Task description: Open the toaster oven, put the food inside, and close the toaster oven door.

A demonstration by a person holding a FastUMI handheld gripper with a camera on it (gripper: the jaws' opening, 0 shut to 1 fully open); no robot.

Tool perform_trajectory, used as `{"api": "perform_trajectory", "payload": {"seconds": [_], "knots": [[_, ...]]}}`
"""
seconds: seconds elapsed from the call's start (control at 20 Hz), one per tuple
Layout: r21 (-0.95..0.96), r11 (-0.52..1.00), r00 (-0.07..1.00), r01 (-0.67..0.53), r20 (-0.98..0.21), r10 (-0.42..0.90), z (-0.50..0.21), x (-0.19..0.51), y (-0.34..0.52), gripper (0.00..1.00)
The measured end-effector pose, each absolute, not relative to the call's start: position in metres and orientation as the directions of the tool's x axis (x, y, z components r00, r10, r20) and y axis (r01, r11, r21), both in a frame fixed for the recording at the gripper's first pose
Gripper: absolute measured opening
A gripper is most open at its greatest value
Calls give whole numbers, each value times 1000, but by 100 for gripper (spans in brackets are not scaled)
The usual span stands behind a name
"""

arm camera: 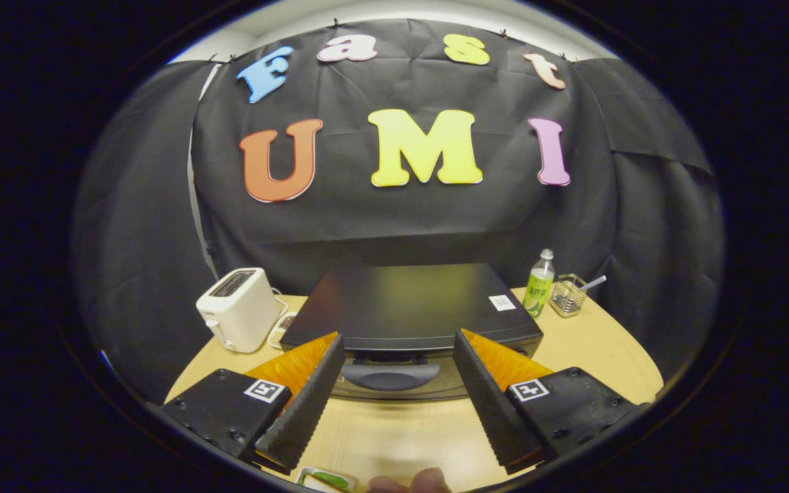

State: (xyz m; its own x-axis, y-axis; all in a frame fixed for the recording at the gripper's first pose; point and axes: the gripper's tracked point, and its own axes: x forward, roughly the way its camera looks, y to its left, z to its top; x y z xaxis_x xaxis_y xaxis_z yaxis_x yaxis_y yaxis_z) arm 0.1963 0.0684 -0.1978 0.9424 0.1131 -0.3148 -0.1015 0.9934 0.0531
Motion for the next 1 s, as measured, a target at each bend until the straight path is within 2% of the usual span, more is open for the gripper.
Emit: {"api": "perform_trajectory", "payload": {"seconds": [0.35,0.5,1.0], "knots": [[18,994,907,-112,-406,110,-251,235,74,100],[15,994,907,-107,-407,104,-256,240,77,100],[25,995,876,-98,-472,98,-269,207,74,100]]}}
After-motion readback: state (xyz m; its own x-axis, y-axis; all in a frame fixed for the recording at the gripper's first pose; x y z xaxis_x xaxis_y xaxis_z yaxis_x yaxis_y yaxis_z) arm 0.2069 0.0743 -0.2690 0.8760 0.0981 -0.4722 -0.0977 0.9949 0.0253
